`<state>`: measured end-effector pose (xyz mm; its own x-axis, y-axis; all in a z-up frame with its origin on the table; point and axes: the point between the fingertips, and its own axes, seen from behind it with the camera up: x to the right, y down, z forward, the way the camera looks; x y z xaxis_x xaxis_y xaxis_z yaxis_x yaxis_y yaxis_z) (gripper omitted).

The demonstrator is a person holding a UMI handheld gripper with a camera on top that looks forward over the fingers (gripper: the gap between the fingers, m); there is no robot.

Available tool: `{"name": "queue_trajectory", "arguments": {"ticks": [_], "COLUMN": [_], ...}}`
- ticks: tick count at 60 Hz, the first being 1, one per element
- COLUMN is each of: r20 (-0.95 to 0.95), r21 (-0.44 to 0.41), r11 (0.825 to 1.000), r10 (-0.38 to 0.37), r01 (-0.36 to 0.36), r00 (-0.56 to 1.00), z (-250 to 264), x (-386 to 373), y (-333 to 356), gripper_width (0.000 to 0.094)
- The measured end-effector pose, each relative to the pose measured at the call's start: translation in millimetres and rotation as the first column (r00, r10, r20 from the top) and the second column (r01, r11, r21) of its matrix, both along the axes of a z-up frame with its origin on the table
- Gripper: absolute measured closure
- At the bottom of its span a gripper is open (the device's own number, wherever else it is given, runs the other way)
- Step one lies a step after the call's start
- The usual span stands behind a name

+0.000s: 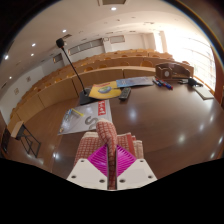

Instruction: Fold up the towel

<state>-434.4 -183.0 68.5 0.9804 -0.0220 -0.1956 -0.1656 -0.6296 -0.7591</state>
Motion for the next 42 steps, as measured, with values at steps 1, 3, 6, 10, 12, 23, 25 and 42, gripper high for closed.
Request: {"name": "queue_trajectory", "arguments": {"ticks": [1,3,6,10,12,23,25,42], "r20": [0.002,0.017,0.063,0.126,0.146,0.200,0.205,0.246], "r21": [-0.014,-0.039,-0.061,-0.057,-0.047,-0.006,-0.001,0.055], "r11": [1.000,0.999,0.997,0.996,0.997,1.000,1.000,0.998], "r10": [-0.007,-0.022,-0.050,-0.065,-0.057,0.011,0.026,0.029], "r01": [0.007,0.023,0.054,0.073,0.065,-0.010,-0.026,-0.044], "r00": [1.000,1.000,0.997,0.990,0.988,0.980,0.978,0.969], "z": [-7.0,-20.3,-33.9,-36.2,-34.0,-7.5,0.1,51.5], "x": [8.6,27.2,56.0,86.7,96.0,114.9,110.9,90.6], "y": [-0.7,-4.1,-4.5,-6.1,-7.0,-19.4,-23.2,-96.9], "gripper_width": [0.0846,0.0772,0.0620,0.0384,0.0246,0.0085,0.0084,0.0086]}}
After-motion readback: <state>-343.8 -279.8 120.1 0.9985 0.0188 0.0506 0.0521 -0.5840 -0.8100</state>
